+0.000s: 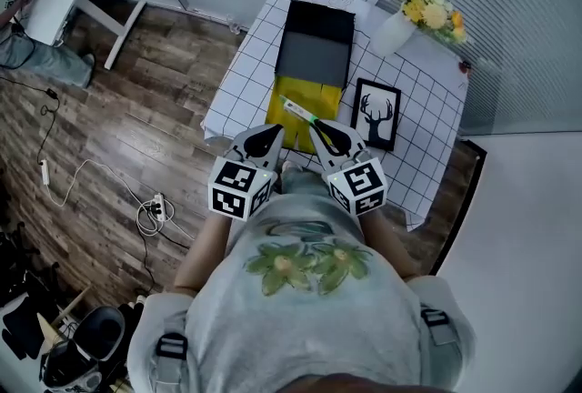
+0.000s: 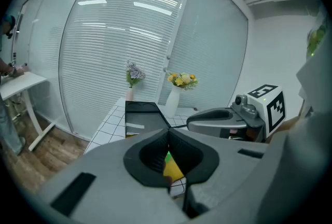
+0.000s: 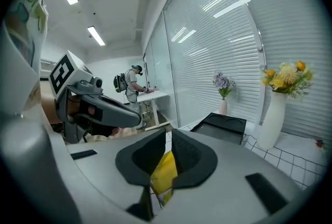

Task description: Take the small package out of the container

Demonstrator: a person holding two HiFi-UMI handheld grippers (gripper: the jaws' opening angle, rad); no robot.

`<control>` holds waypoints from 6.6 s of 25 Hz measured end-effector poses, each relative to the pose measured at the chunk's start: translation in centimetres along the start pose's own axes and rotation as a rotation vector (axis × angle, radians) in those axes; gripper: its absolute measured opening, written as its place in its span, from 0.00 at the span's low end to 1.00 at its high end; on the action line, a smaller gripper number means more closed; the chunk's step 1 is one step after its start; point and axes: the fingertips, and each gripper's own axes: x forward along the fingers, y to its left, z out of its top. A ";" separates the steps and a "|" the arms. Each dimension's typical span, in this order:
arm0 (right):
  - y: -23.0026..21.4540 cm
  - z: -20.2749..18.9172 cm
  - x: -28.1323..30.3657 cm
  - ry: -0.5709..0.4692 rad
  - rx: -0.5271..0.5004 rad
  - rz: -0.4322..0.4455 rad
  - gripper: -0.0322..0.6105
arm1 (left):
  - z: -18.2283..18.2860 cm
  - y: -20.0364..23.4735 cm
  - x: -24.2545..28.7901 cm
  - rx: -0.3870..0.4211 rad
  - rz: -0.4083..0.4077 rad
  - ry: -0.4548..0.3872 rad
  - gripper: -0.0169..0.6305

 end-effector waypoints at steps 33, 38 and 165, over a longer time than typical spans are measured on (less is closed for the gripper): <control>-3.0 -7.9 7.2 0.287 -0.046 0.159 0.29 | -1.1 3.1 3.4 -0.115 0.105 0.024 0.04; -3.1 -8.8 8.3 0.321 -0.060 0.163 0.30 | -1.4 3.6 3.4 -0.132 0.109 0.026 0.04; -4.6 -12.0 8.9 0.526 -0.213 -0.048 0.18 | -1.7 3.8 -1.8 -0.103 0.022 0.030 0.04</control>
